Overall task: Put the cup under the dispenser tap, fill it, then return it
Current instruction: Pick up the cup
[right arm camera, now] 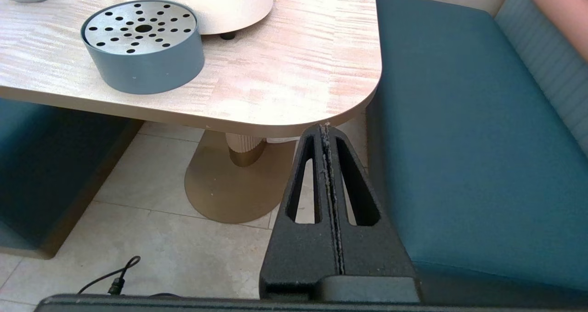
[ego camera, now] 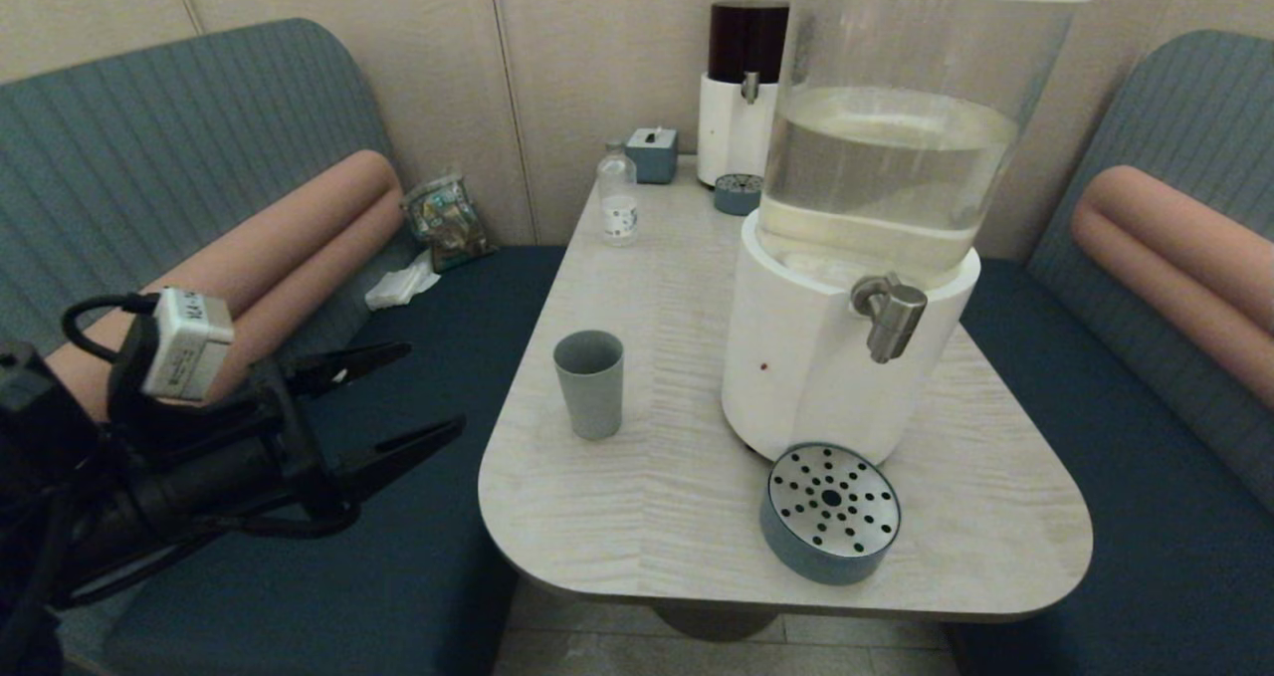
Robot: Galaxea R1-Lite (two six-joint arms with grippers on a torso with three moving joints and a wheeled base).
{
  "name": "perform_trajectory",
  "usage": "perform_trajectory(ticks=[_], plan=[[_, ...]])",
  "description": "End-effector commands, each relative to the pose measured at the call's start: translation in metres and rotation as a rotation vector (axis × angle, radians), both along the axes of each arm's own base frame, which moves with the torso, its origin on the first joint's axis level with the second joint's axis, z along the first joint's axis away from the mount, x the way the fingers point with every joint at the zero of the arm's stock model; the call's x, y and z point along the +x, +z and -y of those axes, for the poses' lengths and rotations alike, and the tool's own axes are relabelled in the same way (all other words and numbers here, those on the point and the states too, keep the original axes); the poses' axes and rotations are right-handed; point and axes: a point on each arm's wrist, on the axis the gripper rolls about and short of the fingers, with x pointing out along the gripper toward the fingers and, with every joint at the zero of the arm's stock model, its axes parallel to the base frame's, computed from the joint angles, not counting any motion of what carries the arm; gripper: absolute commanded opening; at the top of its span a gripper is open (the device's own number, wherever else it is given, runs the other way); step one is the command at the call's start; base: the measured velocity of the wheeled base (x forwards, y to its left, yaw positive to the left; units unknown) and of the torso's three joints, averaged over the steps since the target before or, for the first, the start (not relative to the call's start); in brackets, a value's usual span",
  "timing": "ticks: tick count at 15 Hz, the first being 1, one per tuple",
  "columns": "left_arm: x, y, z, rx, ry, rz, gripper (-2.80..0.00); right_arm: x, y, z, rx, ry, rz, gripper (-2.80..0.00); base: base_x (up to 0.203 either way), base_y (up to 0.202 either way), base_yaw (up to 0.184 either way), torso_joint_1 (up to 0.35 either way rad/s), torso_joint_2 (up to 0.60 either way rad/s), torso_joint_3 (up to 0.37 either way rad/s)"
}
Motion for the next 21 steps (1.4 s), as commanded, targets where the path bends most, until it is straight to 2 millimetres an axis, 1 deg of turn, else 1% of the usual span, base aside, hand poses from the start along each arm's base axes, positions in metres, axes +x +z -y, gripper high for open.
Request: perform_trajectory(ticks=[1, 5, 6, 7, 10, 12, 14, 18, 21], plan=[[0.038, -0.032, -0.002, 0.001, -0.038, -0.078, 0.0, 0.0, 0.0, 0.0, -0.001, 0.0, 0.0, -2.8, 0.0, 0.0, 0.0, 0.0, 0.0, 0.0], [0.088, -0.056, -0.007, 0.007, -0.127, -0.059, 0.0, 0.0, 0.0, 0.0, -0.001, 0.0, 0.0, -2.8, 0.0, 0.0, 0.0, 0.0, 0.0, 0.0], [0.096, -0.059, -0.008, 0.009, -0.139, -0.054, 0.0, 0.0, 0.0, 0.0, -0.001, 0.0, 0.0, -2.8, 0.0, 0.0, 0.0, 0.0, 0.0, 0.0], [0.107, -0.07, -0.008, 0.007, -0.145, -0.07, 0.0, 0.0, 0.0, 0.0, -0.001, 0.0, 0.0, -2.8, 0.0, 0.0, 0.0, 0.0, 0.0, 0.0], [0.134, -0.087, -0.007, 0.008, -0.161, -0.067, 0.0, 0.0, 0.0, 0.0, -0.001, 0.0, 0.001, -2.8, 0.0, 0.0, 0.0, 0.0, 0.0, 0.0], [0.144, -0.094, 0.0, 0.008, -0.181, -0.064, 0.0, 0.0, 0.0, 0.0, -0.001, 0.0, 0.0, -2.8, 0.0, 0.0, 0.0, 0.0, 0.0, 0.0], [0.15, -0.102, 0.012, 0.004, -0.213, -0.074, 0.0, 0.0, 0.0, 0.0, -0.001, 0.0, 0.001, -2.8, 0.0, 0.0, 0.0, 0.0, 0.0, 0.0], [0.16, -0.103, 0.028, -0.001, -0.245, -0.06, 0.0, 0.0, 0.0, 0.0, -0.001, 0.0, 0.001, -2.8, 0.0, 0.0, 0.0, 0.0, 0.0, 0.0], [0.175, -0.102, 0.049, -0.021, -0.239, -0.034, 0.0, 0.0, 0.0, 0.0, -0.001, 0.0, 0.001, -2.8, 0.0, 0.0, 0.0, 0.0, 0.0, 0.0]])
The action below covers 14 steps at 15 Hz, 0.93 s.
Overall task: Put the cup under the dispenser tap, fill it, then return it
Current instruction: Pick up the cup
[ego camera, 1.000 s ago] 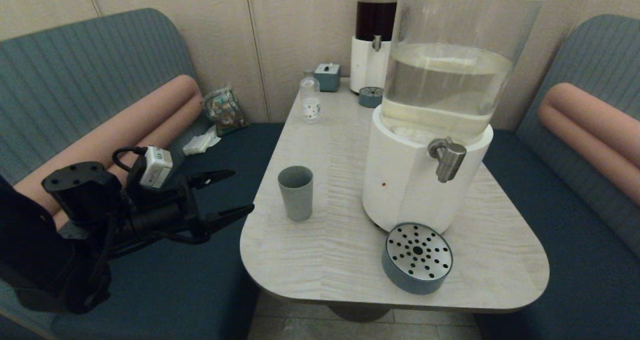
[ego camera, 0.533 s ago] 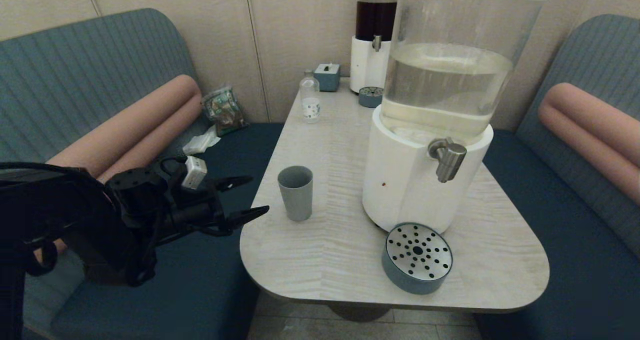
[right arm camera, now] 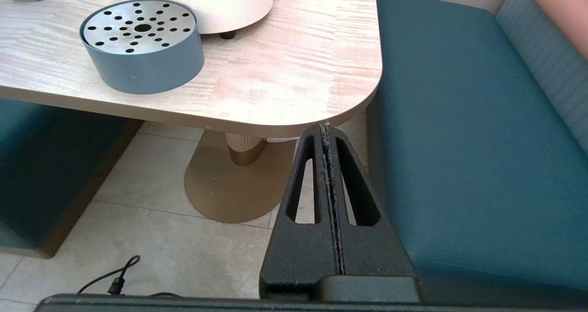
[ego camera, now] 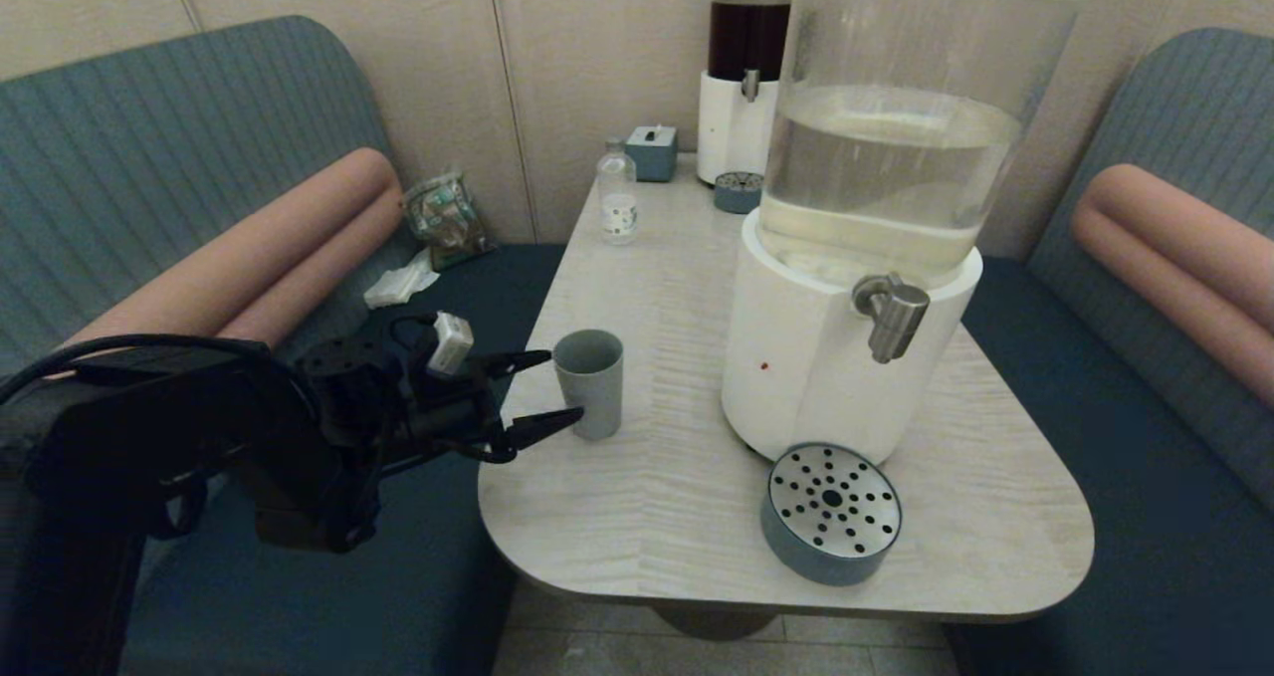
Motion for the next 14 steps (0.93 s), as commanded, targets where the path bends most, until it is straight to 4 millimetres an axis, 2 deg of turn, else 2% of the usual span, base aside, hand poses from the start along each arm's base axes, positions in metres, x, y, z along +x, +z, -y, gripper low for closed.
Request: perform_trajectory(ticks=[1, 7, 13, 14], plan=[[0.007, -0.002, 0.012, -0.011, -0.003, 0.017, 0.0, 0.0, 0.0, 0.0, -0.001, 0.0, 0.0, -2.8, 0.0, 0.0, 0.0, 0.0, 0.0, 0.0], [0.021, -0.009, 0.039, -0.036, -0.006, 0.03, 0.0, 0.0, 0.0, 0.0, -0.001, 0.0, 0.0, -2.8, 0.0, 0.0, 0.0, 0.0, 0.0, 0.0], [0.03, -0.003, 0.048, -0.063, -0.01, 0.058, 0.0, 0.0, 0.0, 0.0, -0.001, 0.0, -0.002, -2.8, 0.0, 0.0, 0.0, 0.0, 0.0, 0.0], [0.031, -0.002, 0.048, -0.066, -0.011, 0.059, -2.8, 0.0, 0.0, 0.0, -0.001, 0.0, -0.002, -2.8, 0.0, 0.0, 0.0, 0.0, 0.0, 0.0]])
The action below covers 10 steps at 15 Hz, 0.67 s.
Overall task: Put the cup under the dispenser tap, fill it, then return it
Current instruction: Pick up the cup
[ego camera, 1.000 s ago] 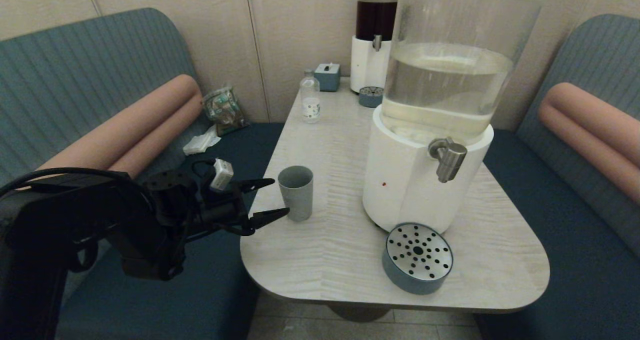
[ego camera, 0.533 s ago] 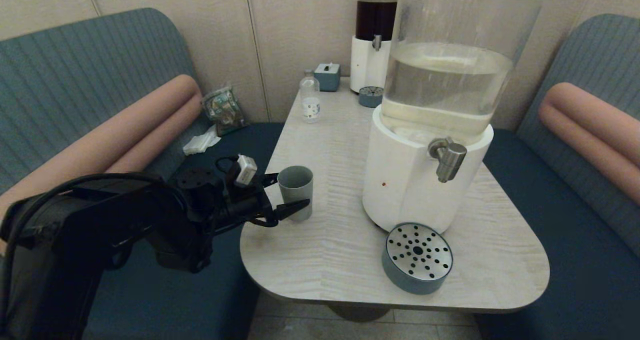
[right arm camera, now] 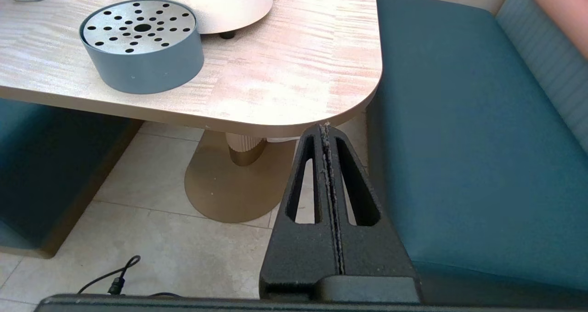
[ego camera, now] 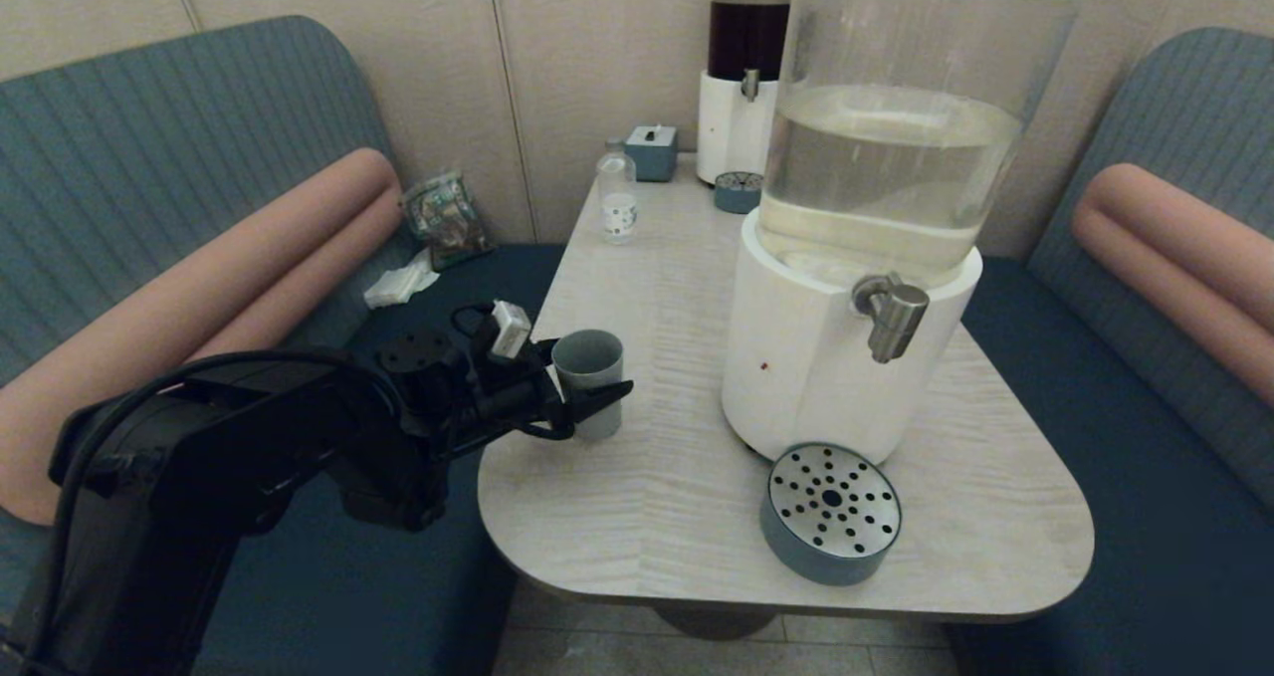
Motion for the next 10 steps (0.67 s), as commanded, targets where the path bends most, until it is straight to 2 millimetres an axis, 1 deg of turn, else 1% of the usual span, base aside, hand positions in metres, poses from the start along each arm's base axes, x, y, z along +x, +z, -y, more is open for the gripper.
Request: perform_trajectory(ticks=[1, 3, 10], plan=[[0.0016, 0.0034, 0.0009, -0.011, -0.005, 0.009, -2.8, 0.0001, -0.0001, 0.0, -0.001, 0.0, -0.002, -2.8, 0.0, 0.0, 0.0, 0.0, 0.0, 0.0], [0.0003, 0.0029, 0.0038, -0.013, -0.011, 0.006, -2.8, 0.0, -0.0001, 0.0, -0.001, 0.0, 0.0, -2.8, 0.0, 0.0, 0.0, 0.0, 0.0, 0.0], [0.0008, 0.0019, 0.0047, -0.014, -0.012, 0.008, -2.8, 0.0, -0.0001, 0.0, -0.001, 0.0, 0.0, -2.8, 0.0, 0.0, 0.0, 0.0, 0.0, 0.0]])
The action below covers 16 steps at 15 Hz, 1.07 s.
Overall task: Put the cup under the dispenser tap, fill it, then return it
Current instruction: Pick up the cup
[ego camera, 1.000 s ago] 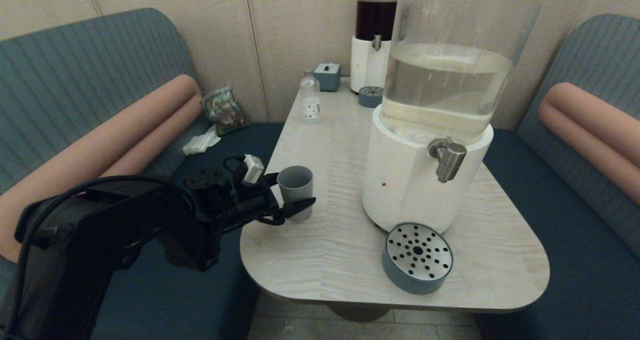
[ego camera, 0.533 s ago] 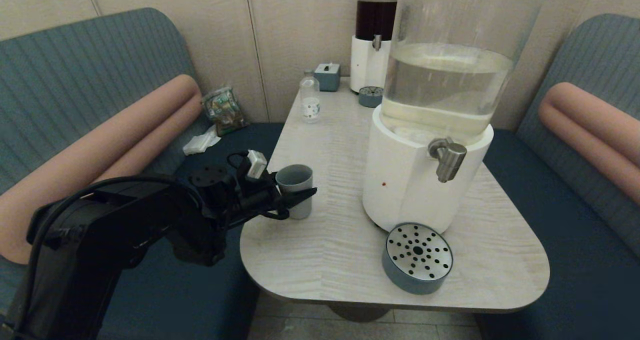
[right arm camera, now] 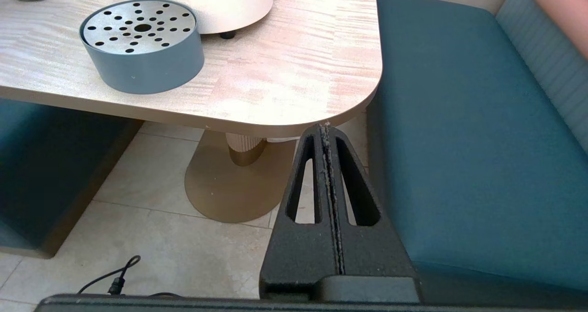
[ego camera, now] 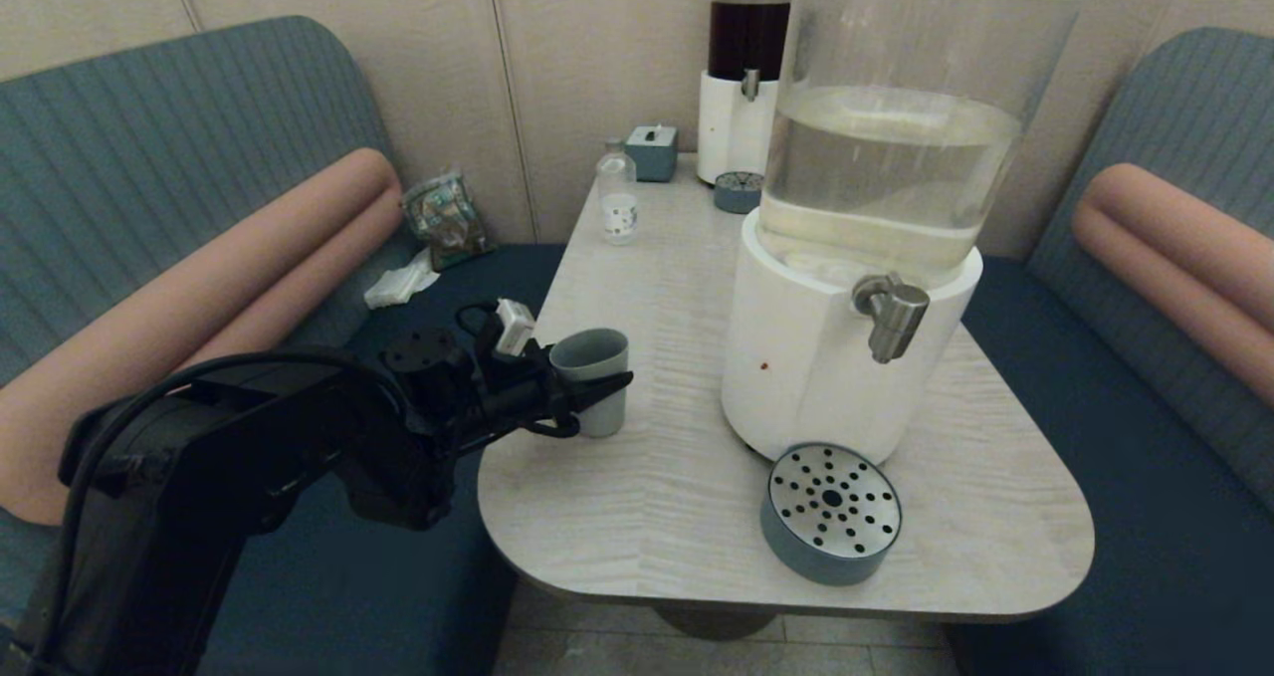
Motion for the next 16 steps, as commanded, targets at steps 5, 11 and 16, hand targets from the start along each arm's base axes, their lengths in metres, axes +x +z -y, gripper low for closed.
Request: perform_trajectory(ticks=[5, 11, 16], plan=[[-0.011, 0.007, -0.001, -0.007, -0.007, -0.025, -2.8, 0.0, 0.0, 0.0, -0.001, 0.0, 0.0, -2.8, 0.0, 0.0, 0.0, 0.0, 0.0, 0.0], [-0.057, 0.066, 0.015, -0.029, -0.061, 0.033, -2.8, 0.0, 0.0, 0.0, -0.001, 0.0, 0.0, -2.8, 0.0, 0.0, 0.0, 0.0, 0.0, 0.0], [-0.103, 0.084, 0.052, -0.045, -0.162, 0.012, -2.8, 0.0, 0.0, 0.0, -0.001, 0.0, -0.001, -2.8, 0.0, 0.0, 0.0, 0.0, 0.0, 0.0]])
